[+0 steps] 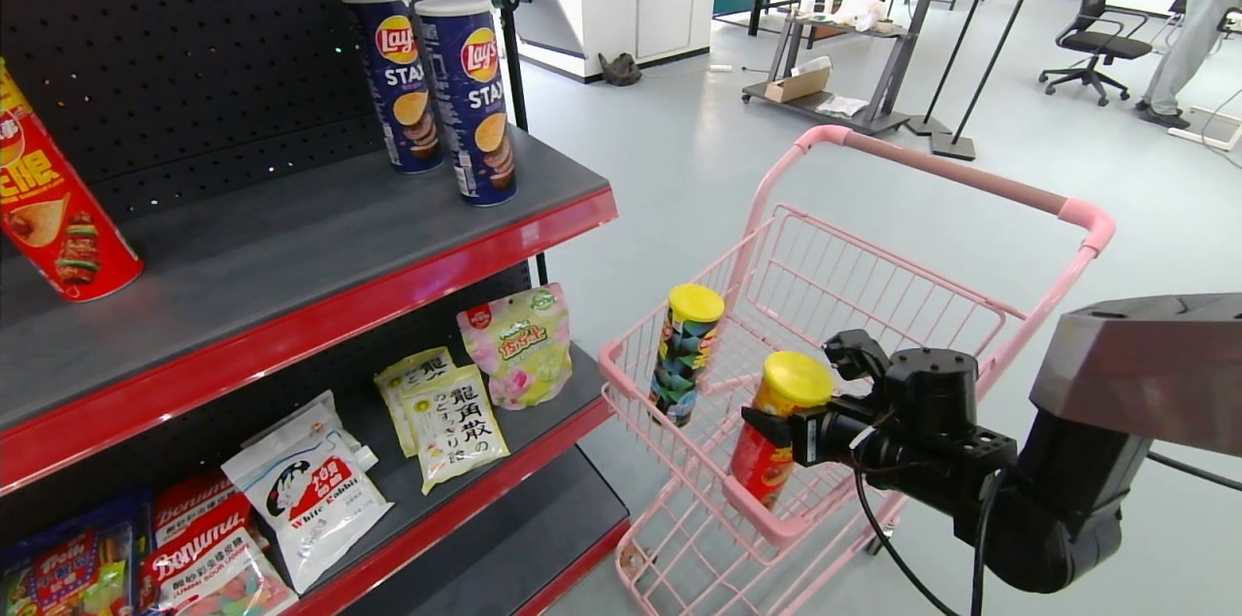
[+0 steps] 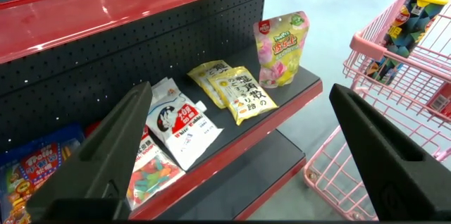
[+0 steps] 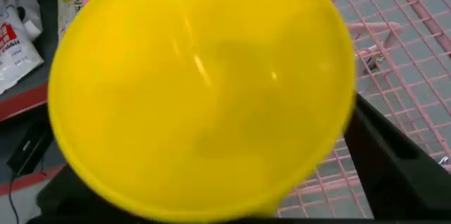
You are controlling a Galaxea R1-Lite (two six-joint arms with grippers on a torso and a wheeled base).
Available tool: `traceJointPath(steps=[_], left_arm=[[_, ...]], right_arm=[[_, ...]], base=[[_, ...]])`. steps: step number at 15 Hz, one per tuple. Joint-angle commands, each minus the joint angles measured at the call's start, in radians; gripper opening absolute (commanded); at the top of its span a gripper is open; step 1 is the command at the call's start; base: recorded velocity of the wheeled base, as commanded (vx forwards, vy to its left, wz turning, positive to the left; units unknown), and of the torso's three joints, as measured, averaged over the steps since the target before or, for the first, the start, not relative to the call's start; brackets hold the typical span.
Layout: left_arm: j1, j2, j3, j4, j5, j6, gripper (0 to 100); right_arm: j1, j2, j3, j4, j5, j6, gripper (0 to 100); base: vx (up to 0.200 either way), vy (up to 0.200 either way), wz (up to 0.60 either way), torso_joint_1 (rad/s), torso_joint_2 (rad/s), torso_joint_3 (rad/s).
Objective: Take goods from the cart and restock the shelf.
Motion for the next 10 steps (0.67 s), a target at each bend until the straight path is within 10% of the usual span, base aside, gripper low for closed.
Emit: traceJointPath(steps=[1, 7, 10], left_arm=[[0.000, 0.000, 0.000, 0.000, 0.000, 0.000, 100], [0.000, 0.000, 0.000, 0.000, 0.000, 0.000, 100], [0.000, 0.000, 0.000, 0.000, 0.000, 0.000, 100]], right_arm=[[0.009, 0.011, -0.009, 0.000, 0.001, 0.000, 0], [0.075, -0.045, -0.076, 0.026, -0.113, -0.012, 0], [0.070, -0.228, -0.268, 0.331, -0.200, -0.091, 0]], base=[[0.000, 0.000, 0.00, 0.000, 0.00, 0.000], [0.000, 0.000, 0.00, 0.000, 0.00, 0.000], [0.000, 0.000, 0.00, 0.000, 0.00, 0.000]])
